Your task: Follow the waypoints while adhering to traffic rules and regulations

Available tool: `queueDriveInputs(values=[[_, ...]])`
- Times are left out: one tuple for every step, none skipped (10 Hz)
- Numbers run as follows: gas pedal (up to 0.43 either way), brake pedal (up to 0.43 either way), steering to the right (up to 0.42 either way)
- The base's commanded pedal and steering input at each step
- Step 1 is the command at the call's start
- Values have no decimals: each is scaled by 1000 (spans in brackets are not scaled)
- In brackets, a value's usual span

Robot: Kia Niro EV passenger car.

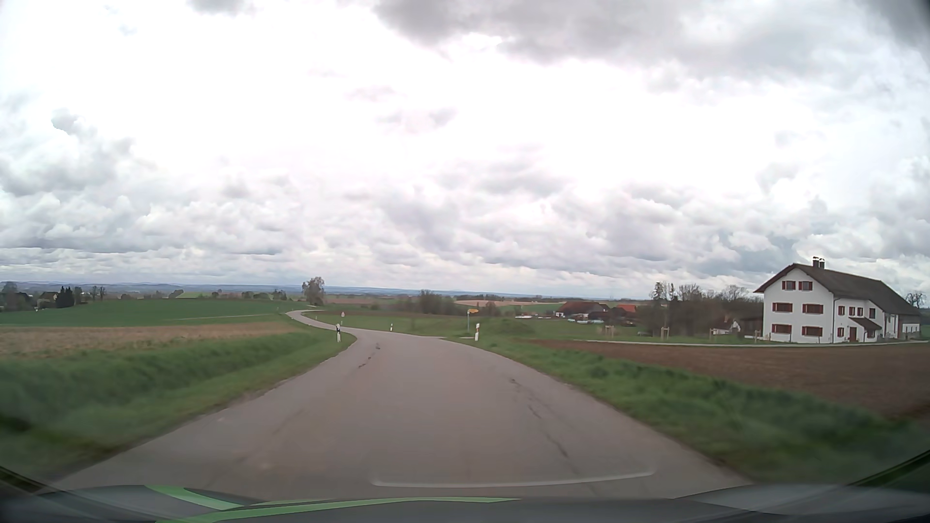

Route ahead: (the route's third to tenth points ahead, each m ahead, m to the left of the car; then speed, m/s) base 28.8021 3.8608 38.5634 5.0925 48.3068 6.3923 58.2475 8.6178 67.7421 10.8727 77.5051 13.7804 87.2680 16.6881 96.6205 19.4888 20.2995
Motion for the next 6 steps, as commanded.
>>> queueDriveInputs(values=[[138, 0, -24], [138, 0, -24], [138, 0, -24], [138, 0, -24], [138, 0, -24], [138, 0, -24]])
